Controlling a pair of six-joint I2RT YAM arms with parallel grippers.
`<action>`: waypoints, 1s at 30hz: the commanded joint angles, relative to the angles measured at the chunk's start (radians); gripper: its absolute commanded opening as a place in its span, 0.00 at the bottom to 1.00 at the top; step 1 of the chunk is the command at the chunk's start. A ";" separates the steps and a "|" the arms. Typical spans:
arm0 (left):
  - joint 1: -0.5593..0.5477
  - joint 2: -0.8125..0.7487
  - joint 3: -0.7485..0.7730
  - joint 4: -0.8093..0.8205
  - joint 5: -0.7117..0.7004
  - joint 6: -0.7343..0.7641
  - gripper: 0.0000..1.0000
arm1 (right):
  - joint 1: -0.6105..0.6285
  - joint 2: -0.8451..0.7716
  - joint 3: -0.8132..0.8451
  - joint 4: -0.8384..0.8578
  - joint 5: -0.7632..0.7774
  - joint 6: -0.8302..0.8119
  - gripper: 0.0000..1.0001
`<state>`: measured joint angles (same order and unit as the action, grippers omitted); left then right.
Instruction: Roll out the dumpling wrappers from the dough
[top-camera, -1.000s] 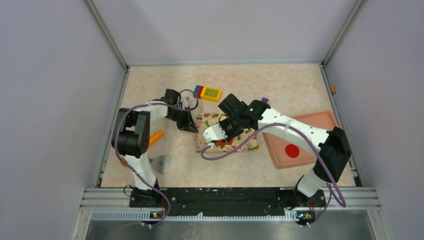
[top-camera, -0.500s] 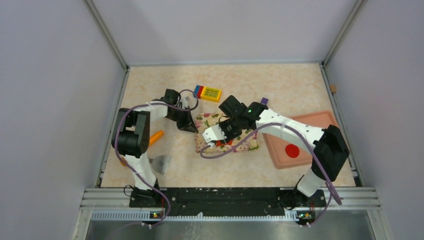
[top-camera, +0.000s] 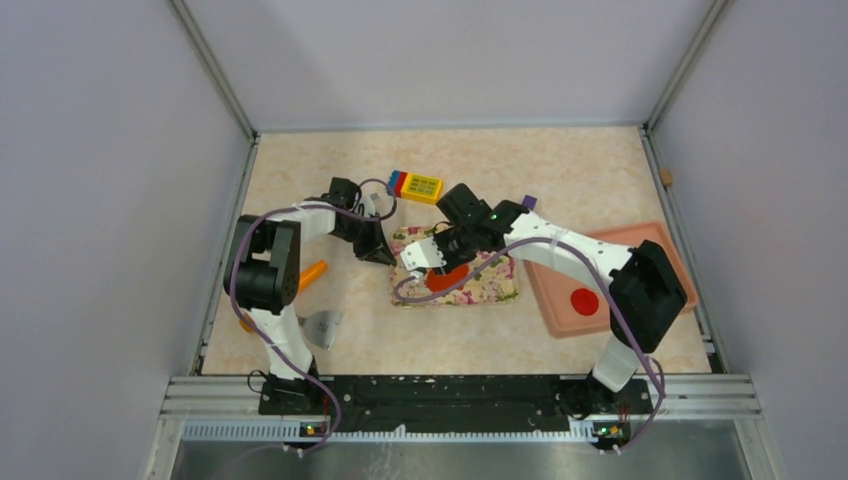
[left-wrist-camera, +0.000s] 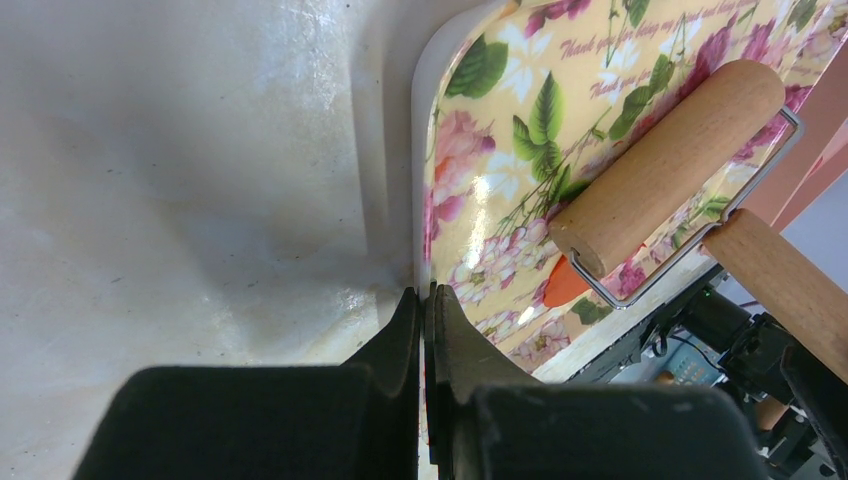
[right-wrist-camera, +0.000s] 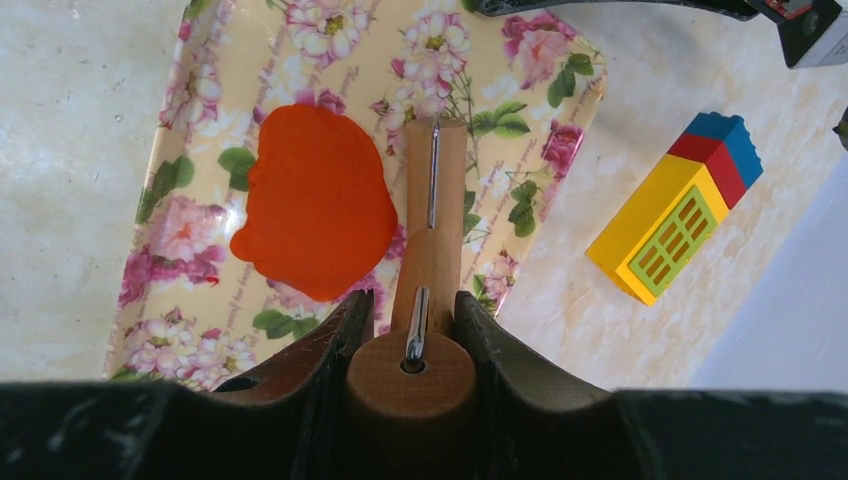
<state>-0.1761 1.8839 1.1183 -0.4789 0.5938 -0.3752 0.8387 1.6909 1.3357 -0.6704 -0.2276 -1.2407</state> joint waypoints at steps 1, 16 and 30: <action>0.010 0.030 0.027 0.033 -0.035 -0.002 0.00 | -0.013 0.041 -0.009 -0.032 0.018 0.080 0.00; 0.010 0.033 0.026 0.036 -0.030 -0.002 0.00 | -0.012 -0.076 0.192 -0.118 -0.037 0.100 0.00; 0.011 0.074 0.074 0.013 -0.040 0.011 0.00 | -0.004 -0.097 -0.024 -0.191 -0.128 -0.017 0.00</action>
<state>-0.1730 1.9114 1.1515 -0.4953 0.6060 -0.3717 0.8295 1.6234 1.3479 -0.8280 -0.2813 -1.2118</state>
